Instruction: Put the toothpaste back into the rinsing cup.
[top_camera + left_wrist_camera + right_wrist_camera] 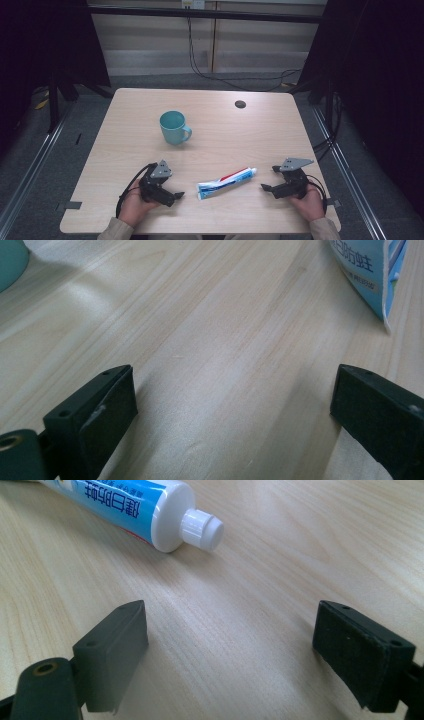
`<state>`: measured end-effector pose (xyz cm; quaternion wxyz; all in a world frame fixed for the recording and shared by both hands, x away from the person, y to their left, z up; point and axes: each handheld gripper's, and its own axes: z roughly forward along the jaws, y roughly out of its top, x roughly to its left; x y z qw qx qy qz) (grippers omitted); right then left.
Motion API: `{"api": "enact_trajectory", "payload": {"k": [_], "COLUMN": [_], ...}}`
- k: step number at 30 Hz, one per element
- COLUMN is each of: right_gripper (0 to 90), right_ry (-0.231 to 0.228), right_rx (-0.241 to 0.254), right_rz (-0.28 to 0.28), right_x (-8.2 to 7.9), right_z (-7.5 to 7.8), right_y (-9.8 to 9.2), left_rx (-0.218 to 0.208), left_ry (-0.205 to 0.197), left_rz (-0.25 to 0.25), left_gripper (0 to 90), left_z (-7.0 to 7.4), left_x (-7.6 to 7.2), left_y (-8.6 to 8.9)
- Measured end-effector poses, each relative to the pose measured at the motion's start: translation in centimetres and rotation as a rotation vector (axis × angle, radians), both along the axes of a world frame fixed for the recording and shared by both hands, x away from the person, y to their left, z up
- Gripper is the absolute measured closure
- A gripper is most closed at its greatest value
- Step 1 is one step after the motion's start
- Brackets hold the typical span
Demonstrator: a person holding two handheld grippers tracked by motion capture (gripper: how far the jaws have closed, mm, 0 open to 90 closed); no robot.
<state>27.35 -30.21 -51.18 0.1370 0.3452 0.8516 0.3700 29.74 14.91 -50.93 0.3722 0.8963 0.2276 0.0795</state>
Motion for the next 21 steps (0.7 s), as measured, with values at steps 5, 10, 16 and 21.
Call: {"api": "enact_trajectory", "payload": {"k": [5,10,16,21], "right_gripper": [14.2,15.2,18.7,19.4], "right_ry": [0.018,0.049,0.071,0.080], "right_rx": [-0.019,-0.055,-0.156,-0.244], "right_rz": [0.000,0.016,0.104,0.162], "right_x": [0.1,0.6,1.1,1.4], "right_z": [0.2,0.6,1.7,2.3], "right_y": [0.2,0.7,2.1,3.1], "left_rx": [0.000,0.000,-0.001,-0.003], "left_ry": [-0.001,0.000,0.000,0.000], "left_rz": [0.001,0.000,0.000,0.000], "left_gripper": [4.2,4.2,4.2,4.2], "left_z": [0.0,0.0,0.0,0.0], "left_x": [0.0,0.0,0.0,0.0], "left_y": [0.0,0.0,0.0,0.0]}}
